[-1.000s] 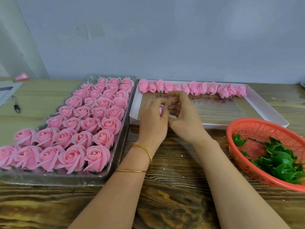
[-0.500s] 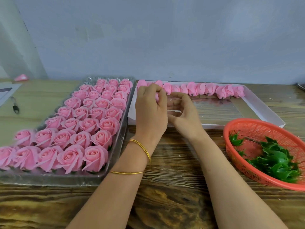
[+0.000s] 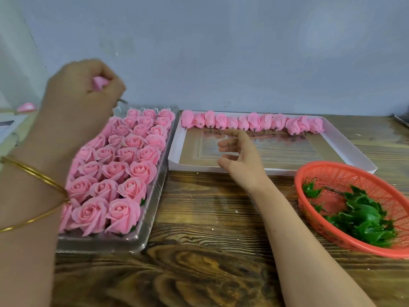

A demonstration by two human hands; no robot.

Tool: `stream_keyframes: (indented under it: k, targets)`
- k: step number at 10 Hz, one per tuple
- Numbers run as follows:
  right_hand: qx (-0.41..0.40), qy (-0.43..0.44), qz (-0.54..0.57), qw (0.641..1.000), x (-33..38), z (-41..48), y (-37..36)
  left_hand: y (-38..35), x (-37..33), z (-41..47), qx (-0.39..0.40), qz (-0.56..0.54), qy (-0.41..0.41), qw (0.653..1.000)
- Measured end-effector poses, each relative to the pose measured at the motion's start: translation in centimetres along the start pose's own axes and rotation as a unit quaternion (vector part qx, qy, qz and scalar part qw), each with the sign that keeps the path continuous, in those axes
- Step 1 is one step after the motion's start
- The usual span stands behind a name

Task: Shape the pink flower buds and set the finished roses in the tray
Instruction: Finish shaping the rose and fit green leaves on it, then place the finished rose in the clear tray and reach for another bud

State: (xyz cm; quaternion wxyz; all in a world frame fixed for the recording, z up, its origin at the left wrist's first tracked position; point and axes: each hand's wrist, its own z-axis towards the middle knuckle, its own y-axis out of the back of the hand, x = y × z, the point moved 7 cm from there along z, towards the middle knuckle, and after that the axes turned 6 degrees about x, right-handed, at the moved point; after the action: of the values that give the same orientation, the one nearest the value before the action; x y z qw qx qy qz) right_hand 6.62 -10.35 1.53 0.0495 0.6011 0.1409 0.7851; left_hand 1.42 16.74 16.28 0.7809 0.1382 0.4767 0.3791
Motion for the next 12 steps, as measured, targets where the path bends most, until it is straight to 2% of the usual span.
stream_keyframes:
  k: [2, 4, 5, 6, 7, 10, 12]
  targets:
    - [0.001, 0.0, -0.001, 1.0, 0.1, -0.1, 0.0, 2.6, 13.4, 0.7, 0.053, 0.128, 0.12, 0.983]
    - [0.004, -0.003, -0.011, 1.0, 0.2, -0.1, -0.1, 3.6, 18.0, -0.3, 0.124, 0.194, 0.23, 0.945]
    - [0.006, -0.004, -0.017, 1.0, 0.2, -0.1, -0.1, 3.7, 19.5, -0.8, 0.18, 0.219, 0.241, 0.928]
    - [0.01, -0.003, -0.017, 1.0, 0.4, -0.1, -0.3, 3.4, 19.3, -1.4, 0.203, 0.264, 0.182, 0.925]
    - [0.013, -0.005, -0.022, 1.0, 0.3, -0.1, -0.3, 2.7, 20.0, -1.8, 0.235, 0.269, 0.189, 0.915]
    - [0.023, -0.006, -0.027, 0.999, 0.2, 0.0, -0.4, 1.2, 24.7, -1.6, 0.329, 0.358, 0.216, 0.847]
    - [0.021, -0.002, -0.024, 0.999, 0.1, 0.0, -0.4, 1.0, 26.2, -0.8, 0.315, 0.34, 0.219, 0.859]
